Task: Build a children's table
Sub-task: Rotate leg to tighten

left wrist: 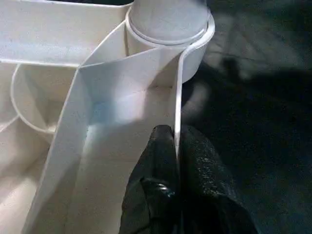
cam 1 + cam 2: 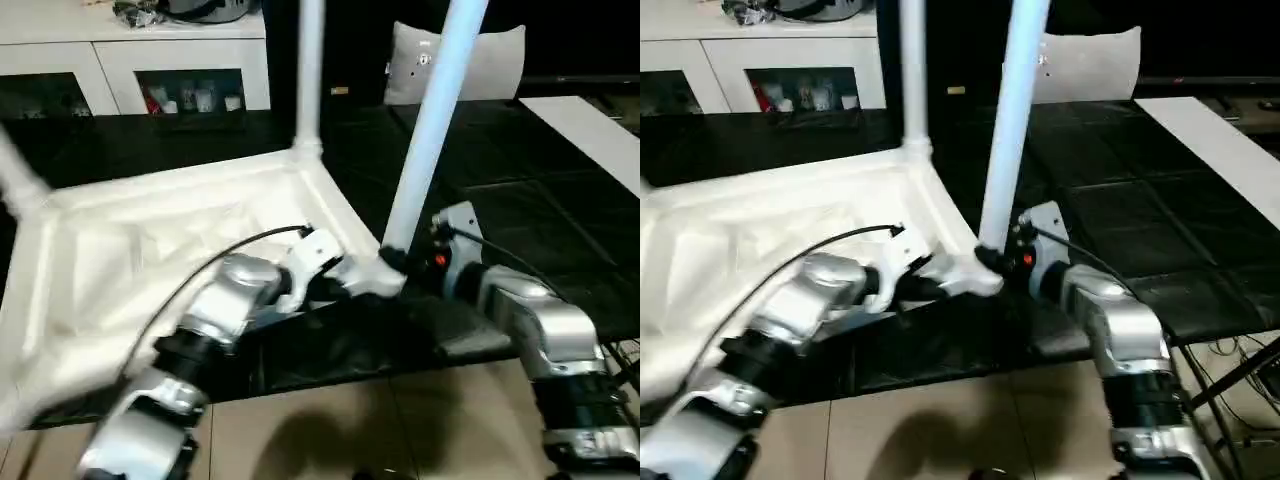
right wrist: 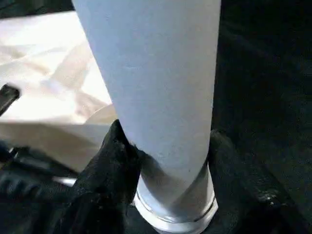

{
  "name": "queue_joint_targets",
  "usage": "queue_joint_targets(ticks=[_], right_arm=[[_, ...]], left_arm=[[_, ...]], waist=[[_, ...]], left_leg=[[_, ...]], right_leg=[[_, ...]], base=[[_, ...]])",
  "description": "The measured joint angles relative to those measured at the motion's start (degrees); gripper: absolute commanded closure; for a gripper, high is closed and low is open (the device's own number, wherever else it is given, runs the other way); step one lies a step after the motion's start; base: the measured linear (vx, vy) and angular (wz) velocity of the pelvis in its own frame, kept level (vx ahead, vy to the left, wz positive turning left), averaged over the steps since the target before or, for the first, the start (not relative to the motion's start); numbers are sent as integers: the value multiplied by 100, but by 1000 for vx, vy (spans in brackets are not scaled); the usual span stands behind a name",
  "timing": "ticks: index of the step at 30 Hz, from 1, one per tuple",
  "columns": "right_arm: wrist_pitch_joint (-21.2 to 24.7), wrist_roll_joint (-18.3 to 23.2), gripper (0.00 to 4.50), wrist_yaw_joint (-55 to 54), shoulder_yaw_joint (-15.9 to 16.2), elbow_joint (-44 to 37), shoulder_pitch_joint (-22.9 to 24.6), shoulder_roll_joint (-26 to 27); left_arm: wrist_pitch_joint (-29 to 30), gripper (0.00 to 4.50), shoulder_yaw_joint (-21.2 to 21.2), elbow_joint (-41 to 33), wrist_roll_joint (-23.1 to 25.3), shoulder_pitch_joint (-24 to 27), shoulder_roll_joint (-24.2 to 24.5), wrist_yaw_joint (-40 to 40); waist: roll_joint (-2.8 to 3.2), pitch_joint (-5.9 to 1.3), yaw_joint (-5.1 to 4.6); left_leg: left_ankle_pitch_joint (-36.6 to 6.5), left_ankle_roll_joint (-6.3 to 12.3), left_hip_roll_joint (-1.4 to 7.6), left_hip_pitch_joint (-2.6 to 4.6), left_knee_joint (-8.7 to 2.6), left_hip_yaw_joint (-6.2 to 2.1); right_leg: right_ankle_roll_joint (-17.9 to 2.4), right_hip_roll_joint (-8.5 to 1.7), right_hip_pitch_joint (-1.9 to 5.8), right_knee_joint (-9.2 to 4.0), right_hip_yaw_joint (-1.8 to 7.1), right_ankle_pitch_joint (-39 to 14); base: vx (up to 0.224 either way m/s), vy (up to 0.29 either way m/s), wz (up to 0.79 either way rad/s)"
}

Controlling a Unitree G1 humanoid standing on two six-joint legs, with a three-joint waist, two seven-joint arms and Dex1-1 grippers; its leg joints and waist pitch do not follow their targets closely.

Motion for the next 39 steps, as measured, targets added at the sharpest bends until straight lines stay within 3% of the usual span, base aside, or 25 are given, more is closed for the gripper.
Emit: queue_joint_targets(ticks=[7,15,20,25,32,39], right_arm=[[-232,17,118,307,36,-93,152,-151],[-644,84,48,1671,373,-190,341,-961],[-761,141,48,2646,671,-381,383,-1540],[-951,154,48,3274,884,-429,385,-1845],[-1018,230,116,3912,1097,-426,393,-2065],[-1059,353,176,4357,1236,-482,467,-2201]], left_arm=[[-67,450,-89,-45,3,-3,1,-31],[-1000,450,-462,-26,4,55,612,-934],[-1575,450,-629,80,31,32,995,-1589],[-1939,450,-746,124,21,15,1235,-2092],[-2325,450,-942,116,-105,11,1520,-2893],[-2697,450,-1077,139,-96,-40,1707,-3329]], waist=[[28,3,67],[43,9,152],[44,9,303],[43,9,373],[43,9,463],[41,8,468]], left_leg=[[-17,25,5,-2,-9,7],[-13,23,9,3,-1,5],[-14,23,6,4,5,4],[-14,23,6,5,7,5],[-14,22,7,8,12,4],[-14,22,7,8,13,4]], right_leg=[[-1,-6,-6,2,8,-20],[-6,-1,-4,9,7,-16],[-5,-9,3,8,9,-15],[-5,-11,4,10,10,-14],[-6,-11,7,16,10,-14],[-5,-9,8,16,15,-13]], base=[[0,0,0],[0,0,0],[0,0,0],[0,0,0],[0,0,0],[0,0,0]])
